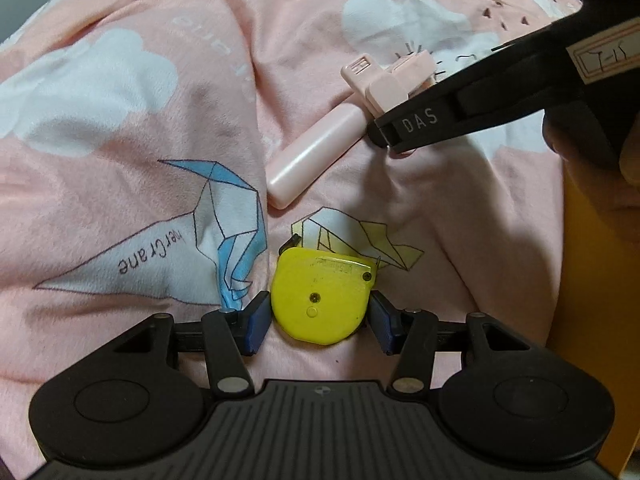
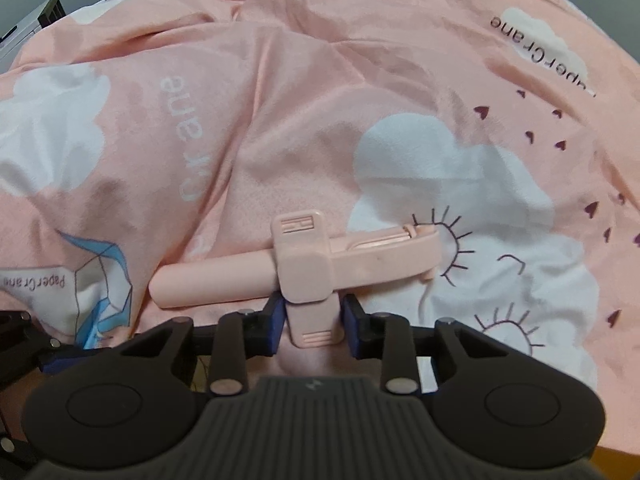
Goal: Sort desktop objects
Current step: 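Grasp the pink selfie stick handle with the right gripper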
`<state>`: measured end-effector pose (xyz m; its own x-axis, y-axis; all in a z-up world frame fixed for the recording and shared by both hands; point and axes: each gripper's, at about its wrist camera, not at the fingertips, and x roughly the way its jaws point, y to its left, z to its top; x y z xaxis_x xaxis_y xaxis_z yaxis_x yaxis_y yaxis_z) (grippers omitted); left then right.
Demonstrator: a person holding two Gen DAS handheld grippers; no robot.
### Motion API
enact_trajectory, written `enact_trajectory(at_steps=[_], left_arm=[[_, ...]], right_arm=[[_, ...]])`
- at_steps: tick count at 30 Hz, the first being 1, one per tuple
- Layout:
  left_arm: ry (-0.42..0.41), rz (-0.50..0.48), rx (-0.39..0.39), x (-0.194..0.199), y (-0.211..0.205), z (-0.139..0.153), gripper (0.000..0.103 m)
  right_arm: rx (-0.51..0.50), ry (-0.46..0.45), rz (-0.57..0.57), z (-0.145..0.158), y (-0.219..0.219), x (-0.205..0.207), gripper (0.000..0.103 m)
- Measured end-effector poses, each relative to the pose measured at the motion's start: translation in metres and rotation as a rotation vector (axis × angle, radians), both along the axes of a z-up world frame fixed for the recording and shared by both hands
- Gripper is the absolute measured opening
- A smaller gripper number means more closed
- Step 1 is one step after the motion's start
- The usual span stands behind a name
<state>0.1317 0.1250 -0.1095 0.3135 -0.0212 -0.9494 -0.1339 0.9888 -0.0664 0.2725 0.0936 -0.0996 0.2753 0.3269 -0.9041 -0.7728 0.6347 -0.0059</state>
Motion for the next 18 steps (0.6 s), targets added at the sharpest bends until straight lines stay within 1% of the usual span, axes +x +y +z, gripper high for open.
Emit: enact_trajectory(at_steps=[3,6,9,12,13,14,15,16,17,18], left_arm=[[-0.025,-0.011,-0.005,-0.007,-0.001,0.008,0.06],[-0.054,-0.013,-0.013,-0.013,-0.002,0.019,0.06],[-0.076,-0.015,-0.023,-0.017,0.002,0.03,0.06],[-0.084,-0.017,-0.038,-0.018,0.007,0.034,0.06],[-0.083,-0.019,-0.04,-0.014,0.004,0.03,0.06],[-0.08,-0.021,-0.038,-0.012,0.003,0.029,0.06],[-0.075,-0.023,-0.035,-0.009,0.004,0.028,0.06],[-0.067,-0.024,-0.032,-0.012,0.005,0.029,0.06],[-0.058,-0.027,-0.032,-0.011,0.004,0.027,0.06],[-0.052,-0.026,-0.037,-0.011,0.003,0.025,0.06]], right_arm=[[-0.007,-0.035,0.018,0.013,-0.007,-0.01,0.031],[-0.011,-0.049,0.051,0.029,-0.019,-0.018,0.03],[-0.039,-0.074,0.093,0.042,-0.028,-0.027,0.029],[-0.067,-0.086,0.145,0.052,-0.033,-0.036,0.025],[-0.075,-0.084,0.162,0.056,-0.037,-0.04,0.024],[-0.079,-0.078,0.184,0.059,-0.038,-0.043,0.016],[-0.087,-0.08,0.204,0.061,-0.039,-0.047,0.01],[-0.093,-0.083,0.218,0.063,-0.04,-0.049,0.008],[-0.098,-0.086,0.225,0.063,-0.04,-0.052,0.003],[-0.107,-0.094,0.226,0.063,-0.04,-0.054,0.002]])
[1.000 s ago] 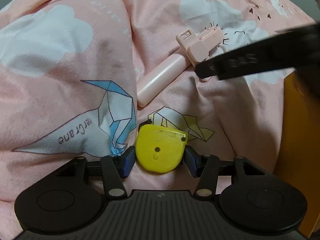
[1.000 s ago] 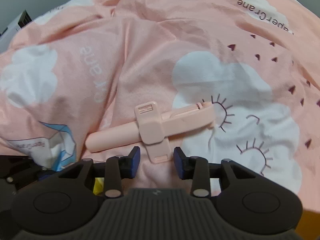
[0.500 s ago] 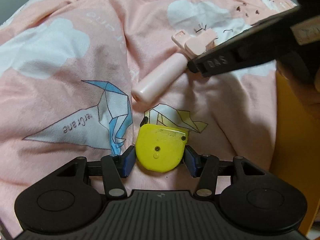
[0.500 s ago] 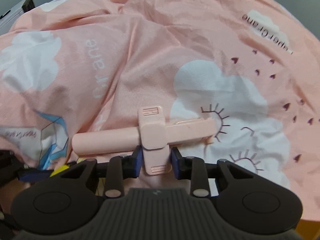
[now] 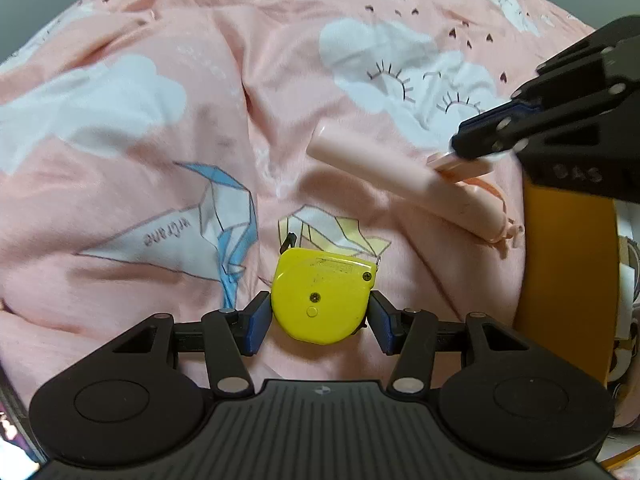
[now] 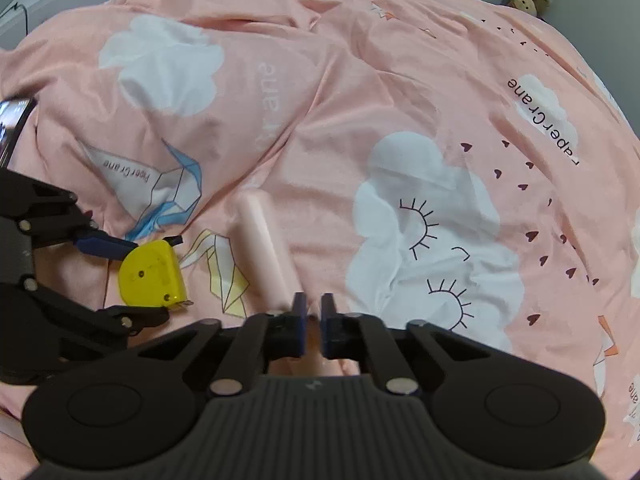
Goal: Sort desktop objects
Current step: 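Grasp the pink selfie stick handle with the right gripper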
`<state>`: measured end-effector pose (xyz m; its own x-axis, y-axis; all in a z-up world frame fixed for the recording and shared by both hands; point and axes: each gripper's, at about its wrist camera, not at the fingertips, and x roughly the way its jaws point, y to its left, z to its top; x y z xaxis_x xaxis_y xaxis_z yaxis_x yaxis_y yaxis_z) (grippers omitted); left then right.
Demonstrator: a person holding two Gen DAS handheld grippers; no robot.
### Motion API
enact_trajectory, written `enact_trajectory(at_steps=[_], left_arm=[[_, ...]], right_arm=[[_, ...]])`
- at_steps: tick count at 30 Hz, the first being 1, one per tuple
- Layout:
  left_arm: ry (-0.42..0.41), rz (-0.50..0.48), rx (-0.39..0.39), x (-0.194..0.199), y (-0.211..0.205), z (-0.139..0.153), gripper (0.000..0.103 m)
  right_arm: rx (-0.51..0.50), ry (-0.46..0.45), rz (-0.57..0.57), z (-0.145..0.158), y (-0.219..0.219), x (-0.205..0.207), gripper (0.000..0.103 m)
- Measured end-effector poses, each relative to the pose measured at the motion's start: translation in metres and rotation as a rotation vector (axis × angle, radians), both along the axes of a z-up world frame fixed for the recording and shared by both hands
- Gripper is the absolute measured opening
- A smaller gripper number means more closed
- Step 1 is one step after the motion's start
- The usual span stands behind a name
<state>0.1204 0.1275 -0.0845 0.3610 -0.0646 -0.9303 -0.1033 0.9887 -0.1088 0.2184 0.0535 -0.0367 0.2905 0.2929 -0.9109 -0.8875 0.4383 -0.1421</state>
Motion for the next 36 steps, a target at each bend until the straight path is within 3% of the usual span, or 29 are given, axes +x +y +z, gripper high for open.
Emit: enact_trajectory(at_steps=[8,12,16,20,22,30,36], left_arm=[[-0.005,-0.058,-0.029,-0.001,-0.006,-0.011,0.06],[0.017,-0.056,-0.006,0.0,-0.008,-0.019,0.06],[0.003,-0.038,-0.038,-0.004,-0.004,-0.014,0.062],[-0.023,-0.013,-0.053,-0.011,-0.003,0.001,0.067],[-0.015,0.015,-0.07,-0.012,0.0,0.006,0.068],[0.044,0.165,-0.108,-0.002,0.019,-0.007,0.066],[0.106,0.223,-0.117,0.004,0.032,-0.024,0.065]], right_arm=[[-0.009,-0.013,-0.055,-0.004,-0.002,0.003,0.003],[-0.017,-0.011,-0.058,-0.003,-0.006,0.0,0.006],[-0.008,-0.001,-0.028,-0.005,-0.014,-0.01,0.006],[-0.008,0.009,0.029,-0.012,-0.017,-0.023,0.019],[-0.015,0.001,0.045,-0.017,-0.016,-0.027,0.02],[0.045,0.05,-0.048,-0.017,-0.011,0.002,0.023],[-0.001,0.072,-0.005,-0.03,-0.001,0.021,0.035]])
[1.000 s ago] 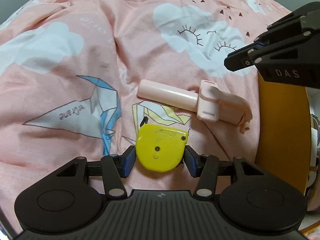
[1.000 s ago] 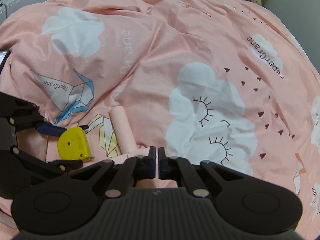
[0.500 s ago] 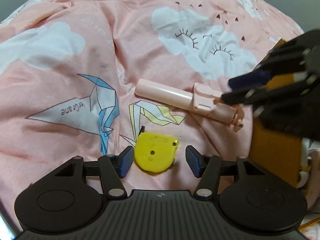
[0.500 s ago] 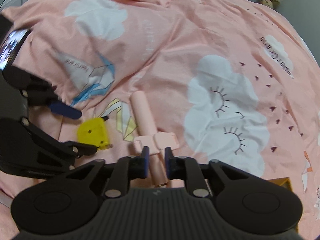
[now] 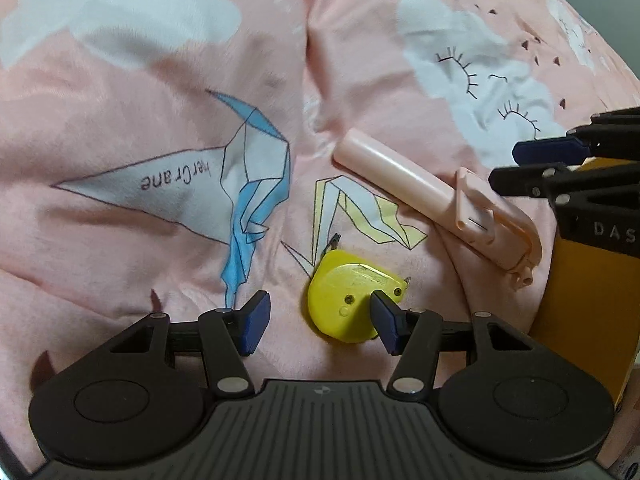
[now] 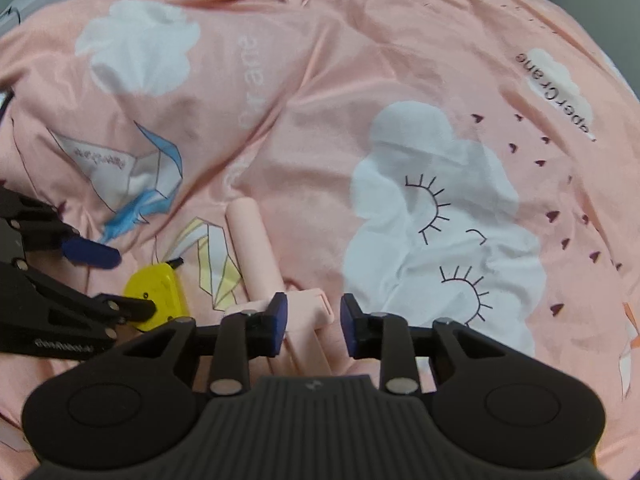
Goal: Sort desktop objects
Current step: 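Grasp the pink selfie stick handle with the right gripper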
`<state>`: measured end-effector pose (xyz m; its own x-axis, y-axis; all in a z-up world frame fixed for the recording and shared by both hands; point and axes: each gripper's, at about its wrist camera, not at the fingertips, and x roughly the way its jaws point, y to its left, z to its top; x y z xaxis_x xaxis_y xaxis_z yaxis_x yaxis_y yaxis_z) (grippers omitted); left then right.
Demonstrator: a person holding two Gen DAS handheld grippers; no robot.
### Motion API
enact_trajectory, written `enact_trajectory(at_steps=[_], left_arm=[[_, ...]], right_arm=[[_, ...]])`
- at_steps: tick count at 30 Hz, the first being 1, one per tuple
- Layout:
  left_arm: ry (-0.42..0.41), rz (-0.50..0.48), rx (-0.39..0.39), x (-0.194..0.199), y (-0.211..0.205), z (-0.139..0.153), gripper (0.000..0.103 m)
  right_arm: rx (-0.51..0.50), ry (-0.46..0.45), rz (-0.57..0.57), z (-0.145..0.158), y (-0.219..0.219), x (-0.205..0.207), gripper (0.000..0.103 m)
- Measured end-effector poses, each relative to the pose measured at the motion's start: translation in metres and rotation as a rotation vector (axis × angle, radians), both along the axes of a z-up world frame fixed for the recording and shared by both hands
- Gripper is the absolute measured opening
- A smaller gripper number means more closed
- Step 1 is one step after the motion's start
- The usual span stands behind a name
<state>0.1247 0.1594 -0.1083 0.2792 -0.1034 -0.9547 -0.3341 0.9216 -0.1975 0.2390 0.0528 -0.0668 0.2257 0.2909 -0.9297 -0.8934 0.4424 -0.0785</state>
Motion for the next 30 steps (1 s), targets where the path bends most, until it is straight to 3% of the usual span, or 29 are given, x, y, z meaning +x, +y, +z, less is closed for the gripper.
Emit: enact_trajectory(at_steps=[2,7,14,16,20,22,24,30], left_arm=[[0.006,0.004,-0.021,0.001,0.001,-0.004,0.065],[0.026,-0.013,-0.09,0.0,-0.003,-0.017,0.072],[0.011,0.019,-0.108,-0.002,-0.002,-0.022,0.069],[-0.003,0.023,-0.111,-0.003,0.0,-0.022,0.063],[-0.035,0.027,-0.12,-0.009,0.002,-0.021,0.062],[-0.05,0.035,-0.127,-0.012,0.003,-0.019,0.061],[-0.065,0.045,-0.137,-0.015,0.004,-0.016,0.061],[-0.11,0.106,-0.196,-0.022,0.011,-0.013,0.061]], right_arm=[[-0.019,0.023,0.023,-0.007,0.002,0.003,0.037],[-0.037,0.096,0.035,-0.022,0.007,0.013,0.052],[-0.027,0.25,-0.044,-0.037,0.017,0.036,0.057],[-0.034,0.295,-0.045,-0.04,0.021,0.036,0.055],[-0.036,0.286,-0.025,-0.032,0.02,0.026,0.048],[-0.031,0.294,-0.001,-0.025,0.017,0.019,0.031],[-0.026,0.322,0.018,-0.017,0.013,0.013,0.023],[-0.033,0.306,0.075,-0.016,0.006,-0.001,0.016]])
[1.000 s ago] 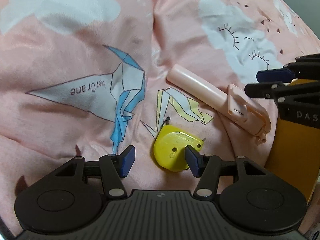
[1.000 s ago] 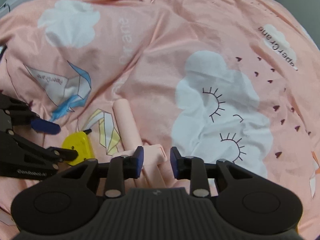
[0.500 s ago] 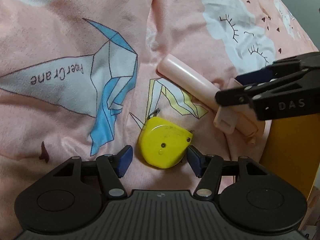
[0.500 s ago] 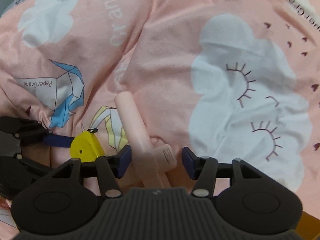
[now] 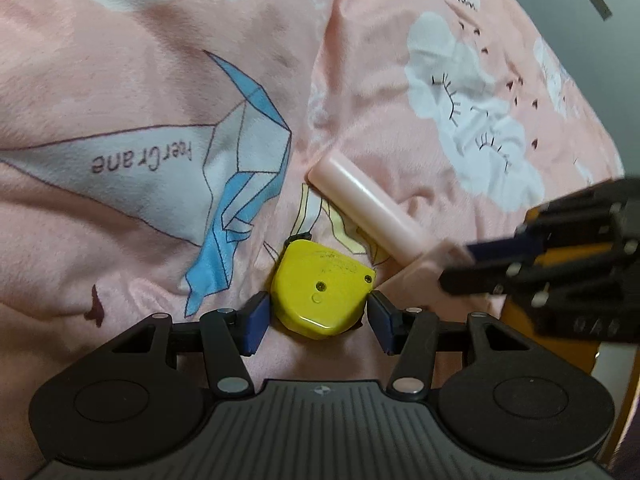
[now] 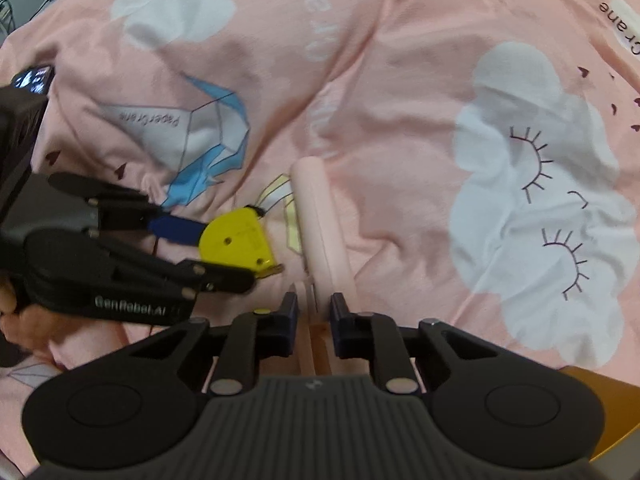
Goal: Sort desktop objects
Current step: 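Grasp the pink selfie stick handle with the right gripper, then lift the selfie stick with the right gripper while the left lifts the tape measure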
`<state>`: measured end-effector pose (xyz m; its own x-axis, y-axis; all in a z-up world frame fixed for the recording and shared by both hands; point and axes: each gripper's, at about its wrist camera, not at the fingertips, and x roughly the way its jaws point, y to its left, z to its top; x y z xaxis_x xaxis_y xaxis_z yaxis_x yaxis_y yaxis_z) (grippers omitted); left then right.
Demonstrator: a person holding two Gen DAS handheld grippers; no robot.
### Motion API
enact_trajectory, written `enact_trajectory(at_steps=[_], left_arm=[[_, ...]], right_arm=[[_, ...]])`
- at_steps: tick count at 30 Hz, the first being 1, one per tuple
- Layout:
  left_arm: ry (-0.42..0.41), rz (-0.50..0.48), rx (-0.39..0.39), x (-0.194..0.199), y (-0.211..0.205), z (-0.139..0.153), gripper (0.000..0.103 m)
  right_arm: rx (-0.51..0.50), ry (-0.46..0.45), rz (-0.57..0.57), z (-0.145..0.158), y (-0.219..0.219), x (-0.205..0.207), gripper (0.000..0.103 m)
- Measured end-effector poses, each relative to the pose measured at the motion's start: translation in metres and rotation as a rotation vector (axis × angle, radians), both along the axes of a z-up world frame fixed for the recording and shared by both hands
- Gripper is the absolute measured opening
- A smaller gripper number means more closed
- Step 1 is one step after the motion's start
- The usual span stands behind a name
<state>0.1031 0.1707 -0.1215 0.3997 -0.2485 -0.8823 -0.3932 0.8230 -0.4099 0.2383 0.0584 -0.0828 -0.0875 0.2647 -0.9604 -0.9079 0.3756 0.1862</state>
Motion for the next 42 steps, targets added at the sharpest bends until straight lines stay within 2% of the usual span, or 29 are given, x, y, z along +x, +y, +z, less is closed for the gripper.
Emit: enact_trajectory(at_steps=[5,7,8,11,15,16,19,20,22,24,30,35,40,42], left_arm=[[-0.017,0.061,-0.05,-0.004,0.008,0.0,0.061],[-0.026,0.061,-0.043,-0.005,0.007,0.002,0.061],[-0.032,0.032,0.006,-0.006,0.002,0.005,0.061],[-0.017,-0.116,0.23,-0.005,-0.029,0.013,0.061],[-0.039,-0.271,0.266,-0.007,-0.044,0.02,0.06],[-0.051,-0.348,0.32,-0.008,-0.053,0.024,0.06],[-0.057,-0.595,0.555,-0.015,-0.086,0.028,0.061],[-0.052,-0.625,0.579,-0.016,-0.091,0.026,0.061],[-0.024,-0.635,0.55,-0.015,-0.092,0.019,0.061],[-0.009,-0.59,0.484,-0.013,-0.085,0.016,0.061],[0.049,-0.363,0.257,-0.008,-0.049,0.015,0.062],[0.082,-0.188,0.085,-0.012,-0.022,0.017,0.071],[0.145,-0.025,0.009,-0.01,-0.005,0.008,0.073],[0.165,0.012,-0.013,-0.007,-0.002,0.001,0.073]], right_arm=[[0.022,0.005,-0.047,-0.003,-0.007,-0.002,0.014],[0.028,-0.003,-0.063,-0.001,-0.009,-0.004,0.007],[0.03,-0.011,-0.072,0.0,-0.011,-0.005,0.007],[0.026,-0.023,-0.116,0.005,-0.017,-0.008,0.007],[0.03,-0.026,-0.156,0.009,-0.027,-0.011,0.006],[0.031,-0.024,-0.162,0.01,-0.029,-0.012,0.006],[0.019,-0.028,-0.183,0.008,-0.032,-0.016,0.007],[0.018,-0.029,-0.19,0.006,-0.033,-0.017,0.007],[0.027,-0.023,-0.211,0.003,-0.036,-0.017,0.007],[0.037,-0.022,-0.23,0.002,-0.037,-0.018,0.007],[0.061,-0.039,-0.242,0.003,-0.043,-0.022,0.007],[0.079,-0.032,-0.254,0.003,-0.047,-0.019,0.007],[0.088,-0.034,-0.257,0.002,-0.048,-0.02,0.007],[0.091,-0.031,-0.263,0.002,-0.049,-0.019,0.007]])
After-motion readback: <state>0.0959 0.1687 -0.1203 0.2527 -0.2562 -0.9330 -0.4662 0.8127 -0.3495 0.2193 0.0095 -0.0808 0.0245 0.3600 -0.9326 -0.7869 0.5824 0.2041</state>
